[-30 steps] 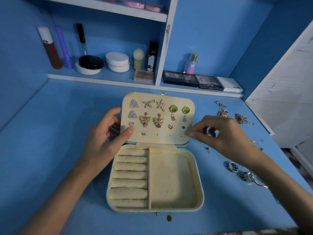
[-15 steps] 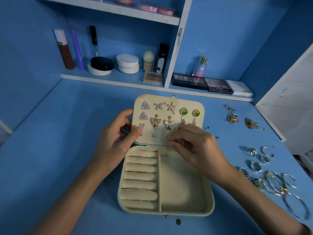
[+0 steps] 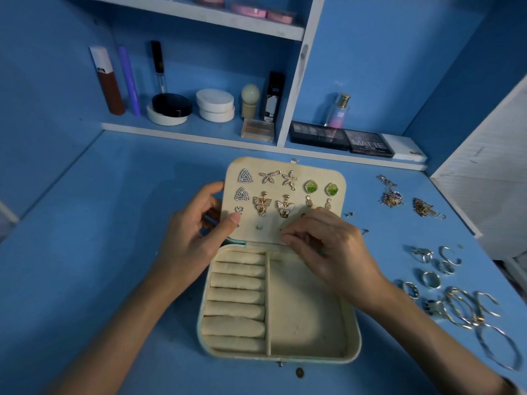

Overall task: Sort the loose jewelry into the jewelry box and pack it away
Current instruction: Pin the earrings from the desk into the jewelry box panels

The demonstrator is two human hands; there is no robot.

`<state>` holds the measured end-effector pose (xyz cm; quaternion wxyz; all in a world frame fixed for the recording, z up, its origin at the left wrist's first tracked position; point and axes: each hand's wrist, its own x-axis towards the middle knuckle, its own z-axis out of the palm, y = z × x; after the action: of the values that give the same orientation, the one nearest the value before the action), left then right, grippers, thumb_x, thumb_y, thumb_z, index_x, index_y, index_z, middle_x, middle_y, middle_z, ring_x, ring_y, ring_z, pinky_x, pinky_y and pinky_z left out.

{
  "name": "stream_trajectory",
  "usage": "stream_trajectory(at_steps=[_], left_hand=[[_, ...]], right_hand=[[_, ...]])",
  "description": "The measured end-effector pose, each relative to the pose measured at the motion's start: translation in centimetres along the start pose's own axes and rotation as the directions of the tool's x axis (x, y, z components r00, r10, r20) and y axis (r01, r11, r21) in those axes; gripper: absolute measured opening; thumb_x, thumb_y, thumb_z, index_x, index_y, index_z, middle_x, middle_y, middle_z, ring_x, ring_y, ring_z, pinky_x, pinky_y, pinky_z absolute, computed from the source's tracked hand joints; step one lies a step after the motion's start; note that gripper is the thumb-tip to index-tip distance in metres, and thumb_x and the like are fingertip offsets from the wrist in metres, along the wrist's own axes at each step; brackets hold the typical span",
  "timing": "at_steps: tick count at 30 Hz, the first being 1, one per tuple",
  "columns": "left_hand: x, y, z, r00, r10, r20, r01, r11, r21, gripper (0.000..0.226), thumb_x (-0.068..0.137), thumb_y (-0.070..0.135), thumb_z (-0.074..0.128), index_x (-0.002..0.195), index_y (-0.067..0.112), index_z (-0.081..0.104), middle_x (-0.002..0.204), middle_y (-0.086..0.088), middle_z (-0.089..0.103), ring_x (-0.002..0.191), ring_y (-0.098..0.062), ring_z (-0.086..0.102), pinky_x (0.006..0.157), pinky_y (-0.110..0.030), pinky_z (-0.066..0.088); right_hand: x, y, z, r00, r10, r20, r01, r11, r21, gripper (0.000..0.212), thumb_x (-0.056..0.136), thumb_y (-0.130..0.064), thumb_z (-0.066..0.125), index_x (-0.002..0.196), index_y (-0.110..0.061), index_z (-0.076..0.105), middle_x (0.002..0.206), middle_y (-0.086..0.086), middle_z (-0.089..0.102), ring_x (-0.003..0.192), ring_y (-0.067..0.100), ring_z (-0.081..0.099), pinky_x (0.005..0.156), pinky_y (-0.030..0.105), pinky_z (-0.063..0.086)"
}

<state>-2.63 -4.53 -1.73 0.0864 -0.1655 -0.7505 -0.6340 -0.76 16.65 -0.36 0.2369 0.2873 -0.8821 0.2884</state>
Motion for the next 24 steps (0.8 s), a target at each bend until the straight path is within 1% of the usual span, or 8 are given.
stream_trajectory(at_steps=[4, 7, 9, 15, 17, 19, 21, 24], left_hand=[[0.0, 0.0, -0.1, 1.000, -0.004, 0.003, 0.003, 1.000, 0.008, 0.036, 0.075, 0.047, 0.056, 0.110, 0.041, 0.053, 0.087, 0.010, 0.068, 0.078, -0.011, 0.064, 0.066, -0.016, 0.048], [0.0, 0.0, -0.1, 1.000, -0.003, 0.007, 0.003, 1.000, 0.014, 0.036, 0.075, 0.048, 0.056, 0.110, 0.042, 0.052, 0.088, 0.009, 0.068, 0.078, -0.010, 0.064, 0.065, -0.015, 0.048], [0.0, -0.1, -0.1, 1.000, -0.002, 0.008, 0.002, 1.000, 0.021, 0.037, 0.075, 0.048, 0.056, 0.111, 0.042, 0.051, 0.088, 0.010, 0.068, 0.078, -0.010, 0.064, 0.065, -0.015, 0.049], [0.0, 0.0, 0.0, 1.000, 0.003, 0.007, -0.004, 0.999, 0.036, 0.033, 0.080, 0.033, 0.062, 0.111, 0.039, 0.052, 0.086, 0.013, 0.068, 0.073, -0.006, 0.062, 0.060, -0.009, 0.042], [0.0, 0.0, 0.0, 1.000, 0.010, 0.006, -0.011, 0.999, 0.040, 0.035, 0.077, 0.040, 0.062, 0.111, 0.040, 0.052, 0.086, 0.012, 0.068, 0.072, -0.006, 0.062, 0.060, -0.009, 0.042], [0.0, 0.0, 0.0, 1.000, 0.009, 0.008, -0.009, 0.999, 0.035, 0.038, 0.075, 0.047, 0.057, 0.112, 0.041, 0.052, 0.087, 0.010, 0.068, 0.074, -0.008, 0.063, 0.062, -0.011, 0.044], [-0.1, 0.0, 0.0, 1.000, 0.005, 0.013, -0.005, 1.000, 0.029, 0.039, 0.074, 0.048, 0.056, 0.112, 0.039, 0.053, 0.087, 0.010, 0.068, 0.076, -0.009, 0.064, 0.063, -0.012, 0.046], [-0.1, 0.0, 0.0, 1.000, 0.004, 0.021, -0.004, 1.000, 0.024, 0.041, 0.073, 0.049, 0.056, 0.113, 0.039, 0.052, 0.087, 0.012, 0.068, 0.080, -0.007, 0.065, 0.065, -0.014, 0.048]], right_hand=[[-0.1, 0.1, -0.1, 1.000, -0.001, -0.004, 0.001, 1.000, -0.011, 0.010, 0.085, -0.014, 0.063, 0.083, -0.007, 0.069, 0.082, -0.004, 0.063, 0.076, 0.006, 0.053, 0.072, 0.014, 0.044], [0.0, 0.0, 0.0, 1.000, 0.002, -0.011, -0.003, 0.999, -0.032, 0.005, 0.084, -0.011, 0.066, 0.082, -0.007, 0.069, 0.081, -0.011, 0.057, 0.077, -0.002, 0.047, 0.074, 0.009, 0.040], [0.2, -0.1, 0.3, 1.000, 0.015, -0.019, -0.016, 0.997, -0.070, 0.004, 0.082, -0.010, 0.067, 0.082, -0.007, 0.069, 0.078, -0.009, 0.056, 0.077, -0.003, 0.042, 0.071, 0.010, 0.039], [0.4, -0.4, 0.6, 0.997, 0.040, -0.060, -0.048, 0.989, -0.140, 0.004, 0.081, -0.012, 0.068, 0.081, -0.008, 0.068, 0.075, -0.003, 0.056, 0.073, 0.009, 0.048, 0.066, 0.019, 0.041], [0.3, -0.5, 0.4, 0.997, 0.042, -0.069, -0.051, 0.990, -0.128, 0.006, 0.082, -0.014, 0.068, 0.082, -0.008, 0.070, 0.075, -0.002, 0.059, 0.072, 0.011, 0.051, 0.065, 0.024, 0.045], [0.2, -0.4, -0.3, 0.995, 0.049, -0.085, -0.058, 0.992, -0.108, 0.010, 0.085, -0.018, 0.066, 0.084, -0.009, 0.070, 0.074, -0.005, 0.059, 0.071, 0.007, 0.049, 0.067, 0.018, 0.045], [0.1, -0.1, -1.5, 0.991, 0.060, -0.121, -0.071, 0.994, -0.089, 0.015, 0.086, -0.022, 0.063, 0.084, -0.009, 0.071, 0.071, -0.006, 0.057, 0.068, 0.001, 0.042, 0.067, 0.008, 0.038], [0.0, 1.4, -4.1, 0.979, 0.118, -0.167, -0.135, 0.986, -0.099, 0.014, 0.084, -0.021, 0.065, 0.082, -0.009, 0.072, 0.068, -0.003, 0.059, 0.062, 0.005, 0.044, 0.061, 0.008, 0.037]])
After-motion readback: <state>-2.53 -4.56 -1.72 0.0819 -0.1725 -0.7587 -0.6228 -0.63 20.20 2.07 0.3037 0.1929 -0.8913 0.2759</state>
